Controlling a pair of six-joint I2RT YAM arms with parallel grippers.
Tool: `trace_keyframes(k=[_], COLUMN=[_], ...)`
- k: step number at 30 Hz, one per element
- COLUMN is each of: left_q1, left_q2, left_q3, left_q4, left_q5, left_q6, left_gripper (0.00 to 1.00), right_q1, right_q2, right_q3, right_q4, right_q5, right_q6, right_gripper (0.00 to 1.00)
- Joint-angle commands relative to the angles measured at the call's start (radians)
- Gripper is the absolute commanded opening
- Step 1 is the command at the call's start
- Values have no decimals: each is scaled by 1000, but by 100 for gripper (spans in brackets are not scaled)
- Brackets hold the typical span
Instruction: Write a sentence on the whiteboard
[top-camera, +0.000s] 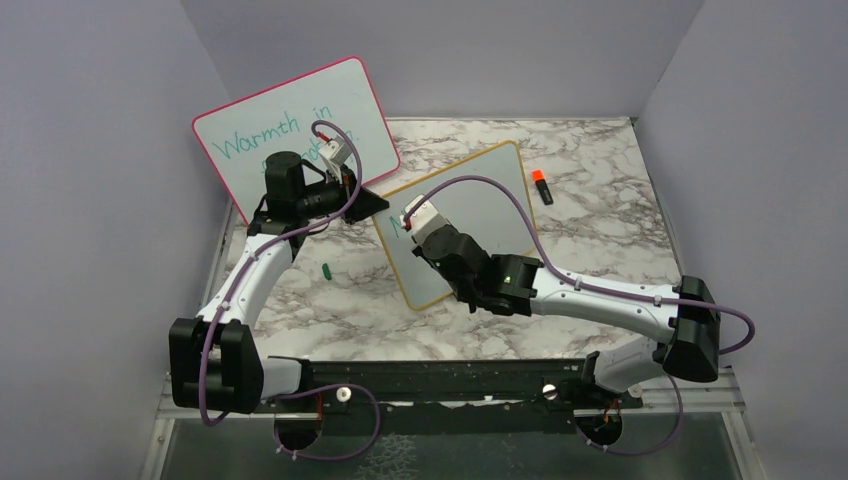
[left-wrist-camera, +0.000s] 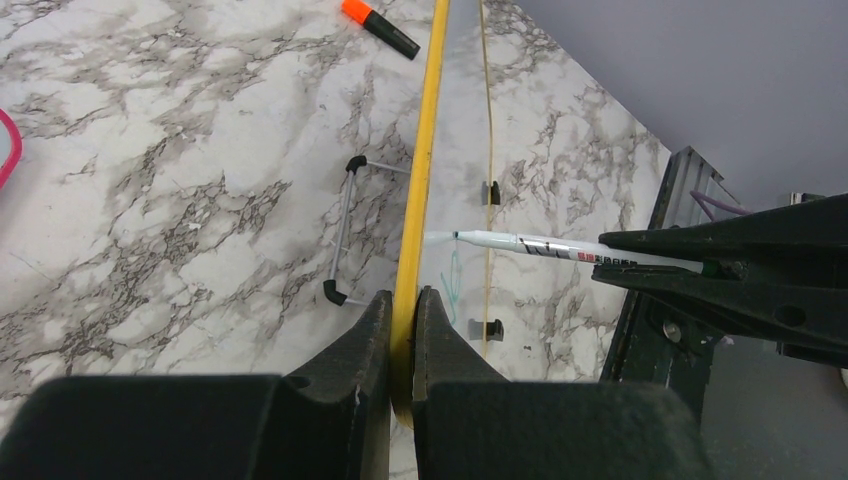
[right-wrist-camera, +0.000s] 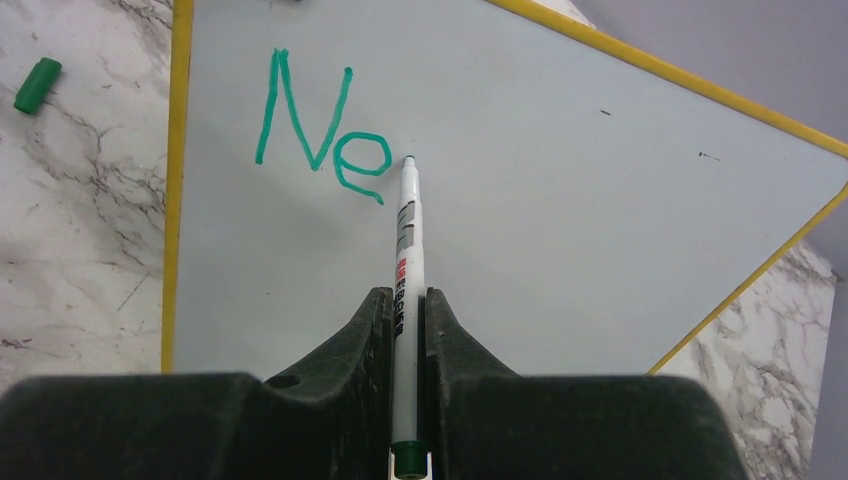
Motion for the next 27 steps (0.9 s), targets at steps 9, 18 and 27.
trace_keyframes(k=[9,18,27], left_q1=[-18,-18,-19], left_q2=[25,27,27], left_q3=[-5,-7,-7], left_q4=[-72,-72,-74], left_q5=[-41,-42,-37], left_q6=[66,66,67], left_gripper=[0,0,0], right_q1=[-8,-9,-8], right_q2=[-3,-11,-9], right_q3=[-11,-27,-17], right_q4=[-96,-103,-36], right_q5=[-5,1,30], right_q6=[55,68,27], right_gripper=[0,0,0])
